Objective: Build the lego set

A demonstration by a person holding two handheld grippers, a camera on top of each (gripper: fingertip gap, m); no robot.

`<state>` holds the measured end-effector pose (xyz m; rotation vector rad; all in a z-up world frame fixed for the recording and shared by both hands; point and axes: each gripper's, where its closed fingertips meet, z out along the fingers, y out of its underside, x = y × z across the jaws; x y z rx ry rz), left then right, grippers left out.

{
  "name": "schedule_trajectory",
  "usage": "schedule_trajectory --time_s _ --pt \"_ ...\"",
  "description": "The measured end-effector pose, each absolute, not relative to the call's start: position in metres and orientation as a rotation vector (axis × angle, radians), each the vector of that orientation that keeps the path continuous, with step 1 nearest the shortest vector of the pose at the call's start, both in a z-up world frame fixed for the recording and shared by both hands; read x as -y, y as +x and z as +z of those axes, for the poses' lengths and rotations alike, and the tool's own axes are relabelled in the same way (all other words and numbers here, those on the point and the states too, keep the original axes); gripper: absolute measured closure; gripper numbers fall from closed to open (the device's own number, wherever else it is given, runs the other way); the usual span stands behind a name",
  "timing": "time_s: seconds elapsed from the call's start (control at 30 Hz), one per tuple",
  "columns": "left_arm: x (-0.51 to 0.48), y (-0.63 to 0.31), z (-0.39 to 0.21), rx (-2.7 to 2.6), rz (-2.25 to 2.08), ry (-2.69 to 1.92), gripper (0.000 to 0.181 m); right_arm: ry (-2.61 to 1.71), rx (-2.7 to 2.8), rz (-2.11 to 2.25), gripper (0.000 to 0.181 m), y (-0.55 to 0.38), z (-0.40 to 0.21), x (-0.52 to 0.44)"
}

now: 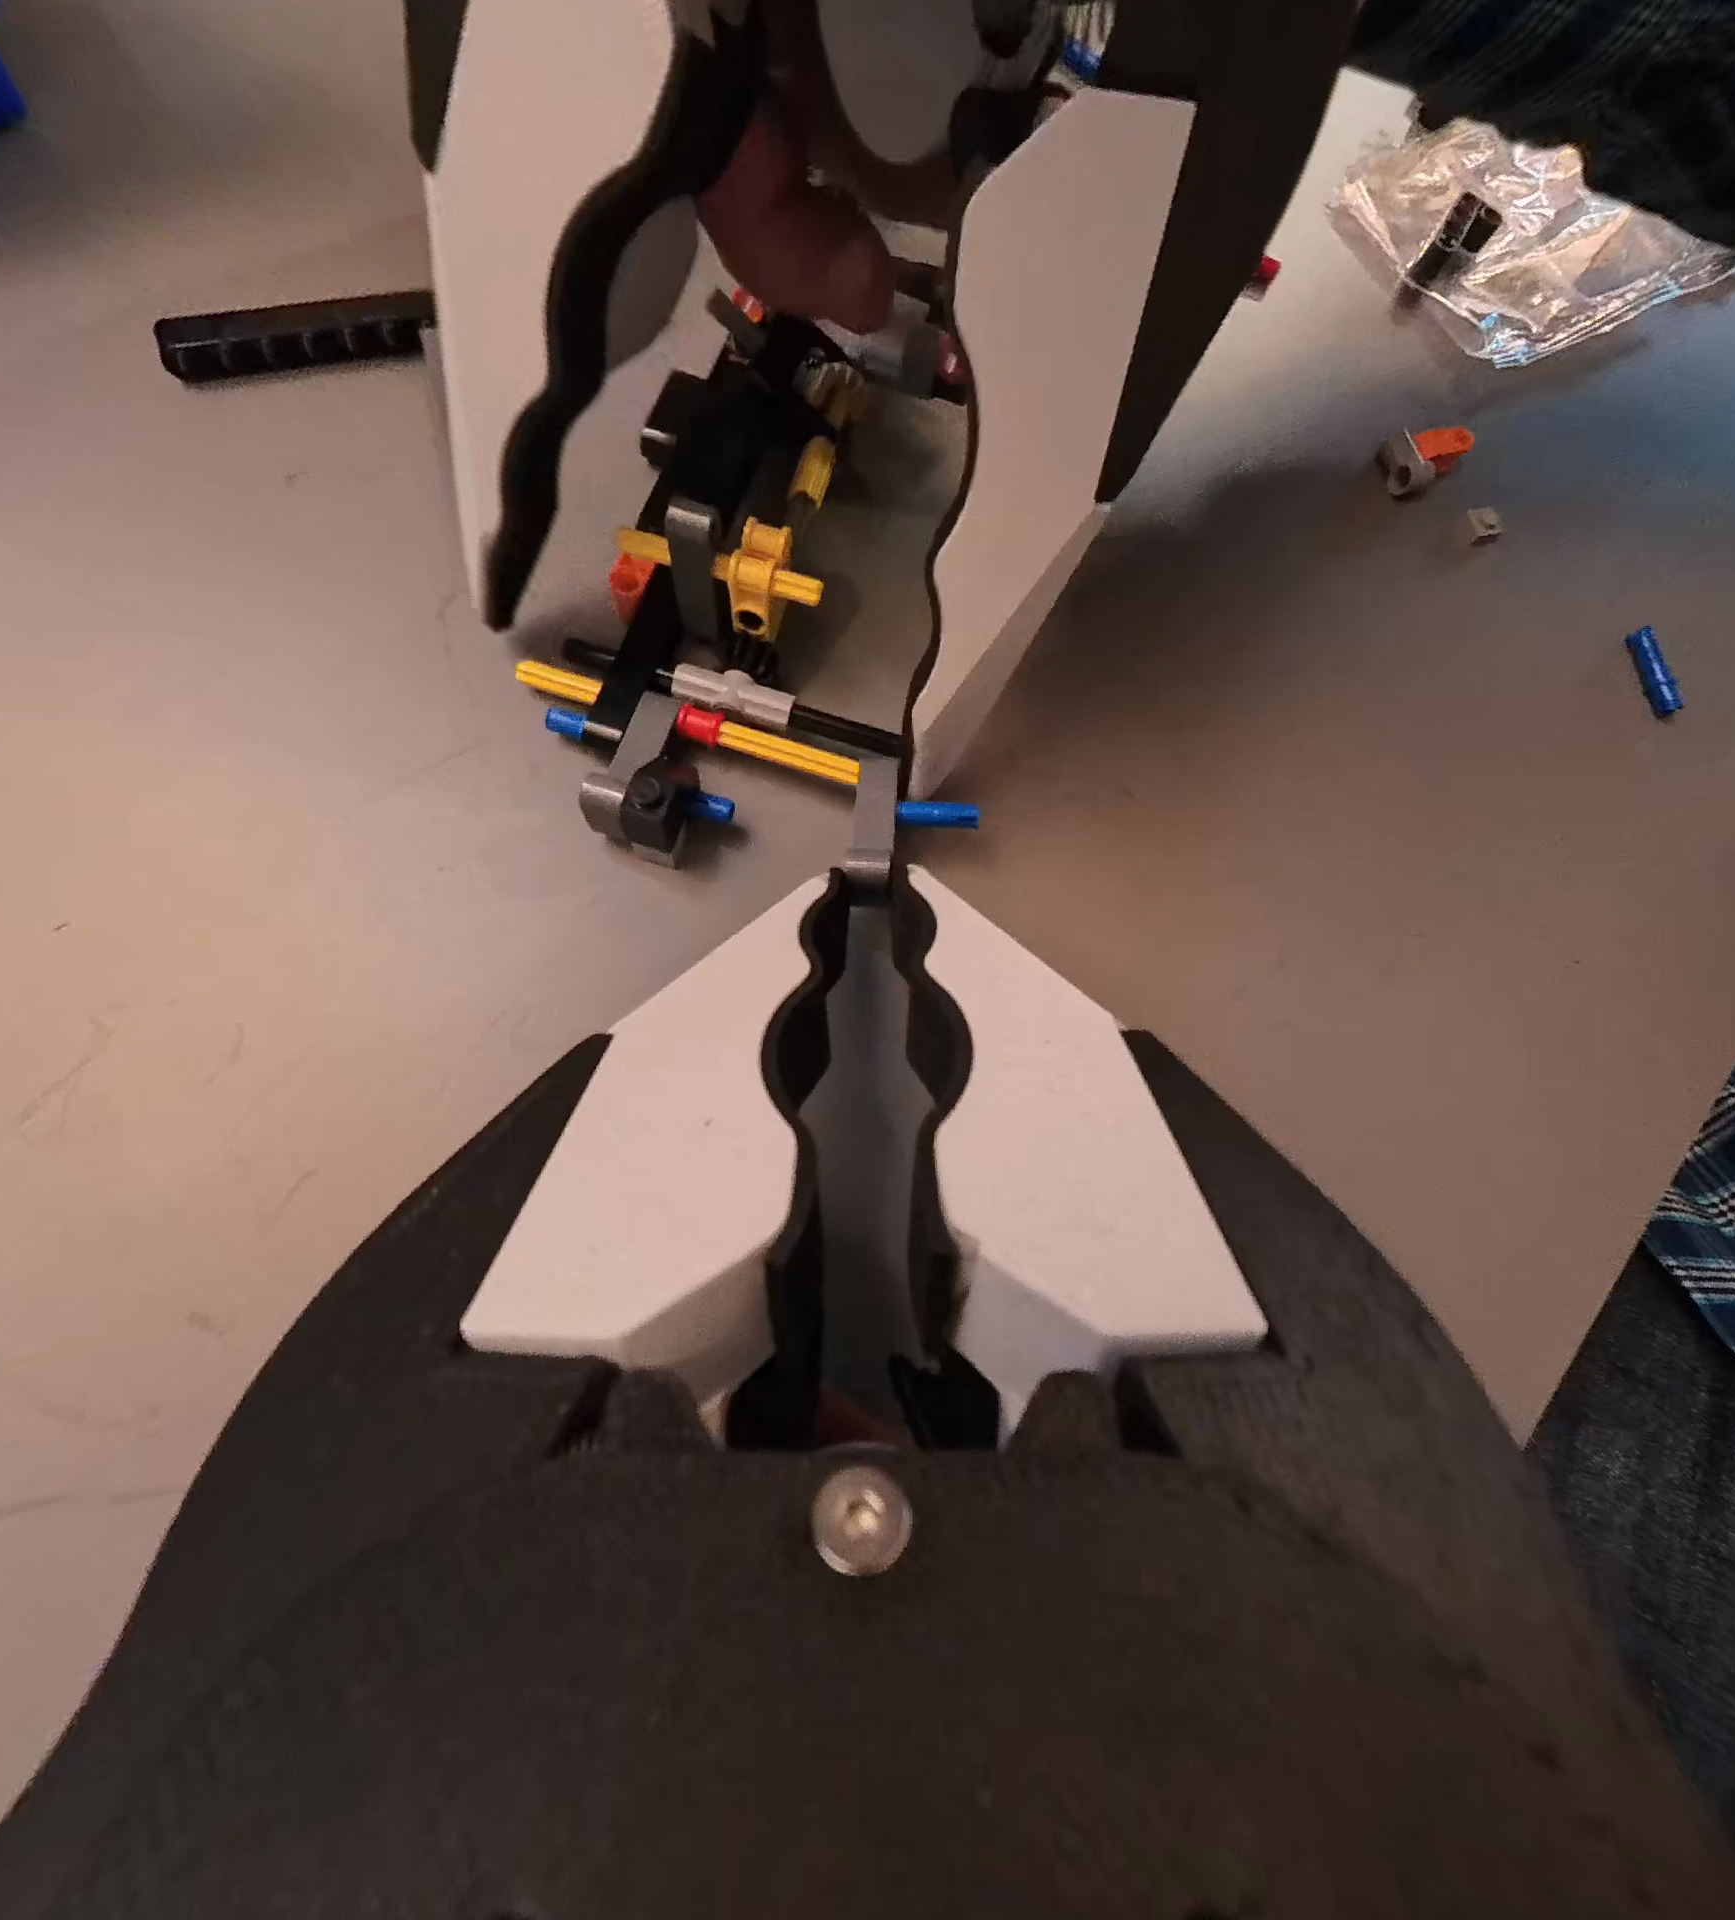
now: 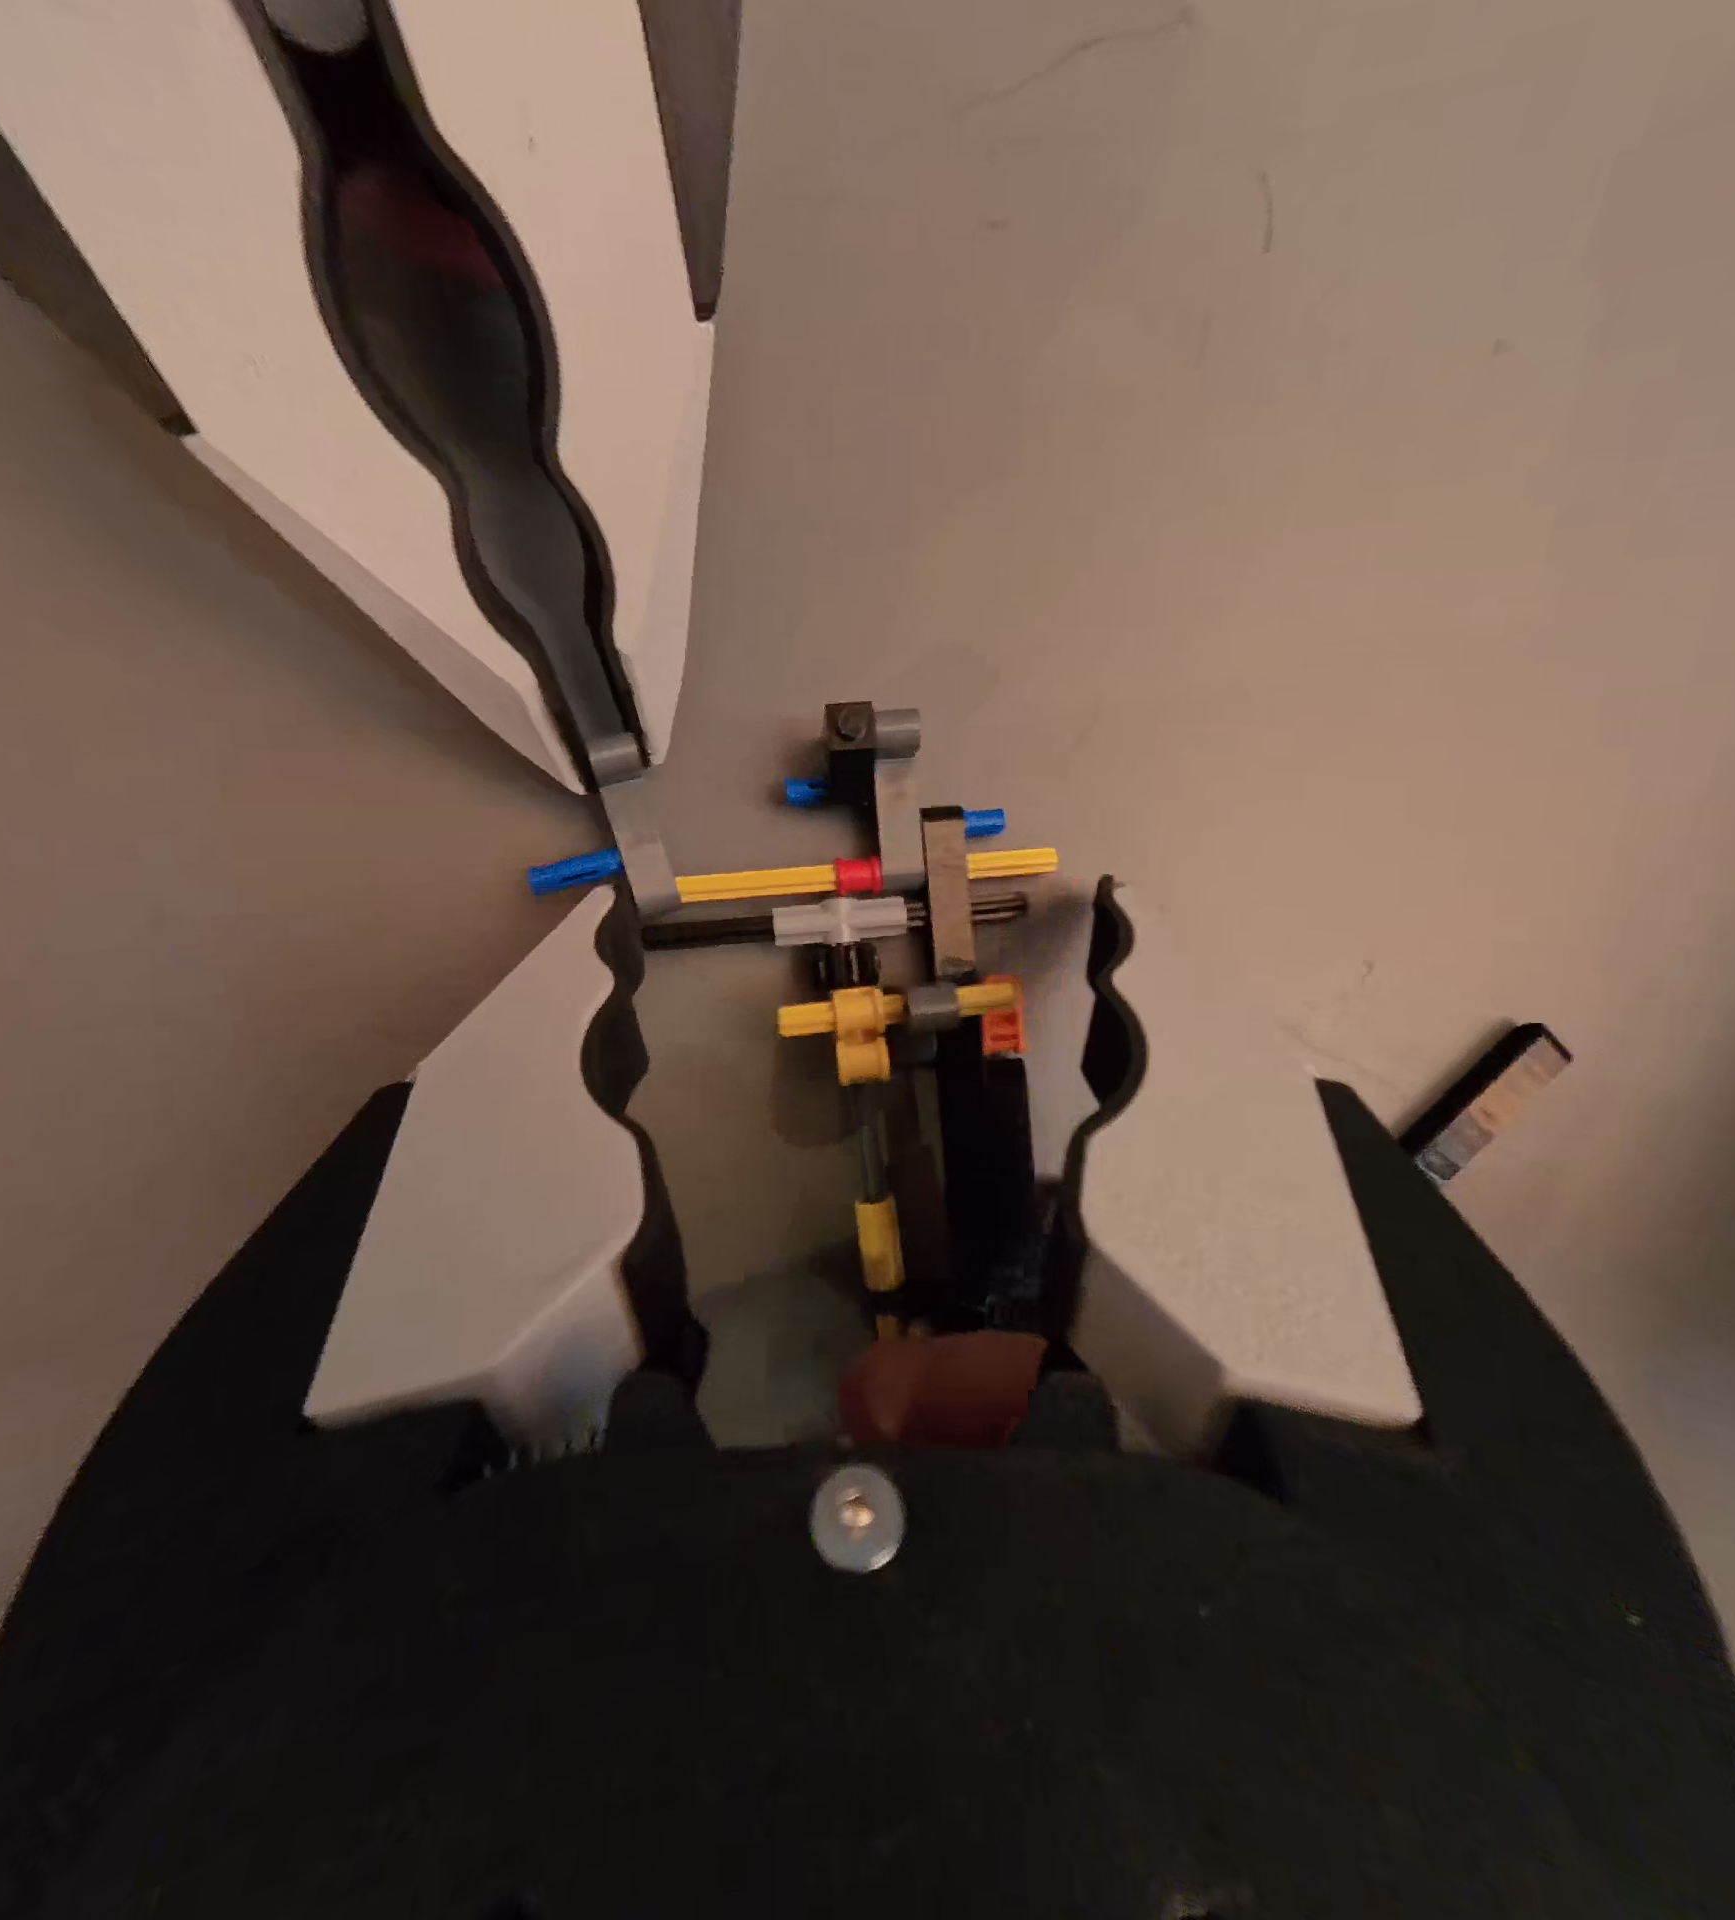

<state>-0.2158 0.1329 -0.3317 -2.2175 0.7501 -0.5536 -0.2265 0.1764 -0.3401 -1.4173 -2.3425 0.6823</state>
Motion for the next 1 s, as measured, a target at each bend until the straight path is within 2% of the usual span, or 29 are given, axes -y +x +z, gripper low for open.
schedule_trajectory --time_s 0.07,0.2,0.9,0.93,1.0 --pt "-0.1331 -0.2155 -0.3316 -0.750 -0.560 -2.217 0.176 -1.403 2.356 0.671 0.091 -0.2281 -0.3403 -0.1777" --pt "-0.1345 -0.2177 -0.3321 -0.759 -0.544 -2.216 0.176 -1.351 2.430 0.707 0.102 -0.2295 -0.3419 -0.1730" --pt "-0.1409 -0.2214 -0.3363 -0.907 -0.375 -2.168 0.175 -1.310 2.386 0.811 0.103 -0.2287 -0.3421 -0.1723" --pt "-0.1412 -0.2222 -0.3362 -0.888 -0.386 -2.177 0.175 -1.307 2.383 0.811 0.110 -0.2290 -0.3415 -0.1724" --pt "-0.1419 -0.2231 -0.3358 -0.867 -0.393 -2.184 0.175 -1.305 2.383 0.810 0.110 -0.2287 -0.3418 -0.1726"
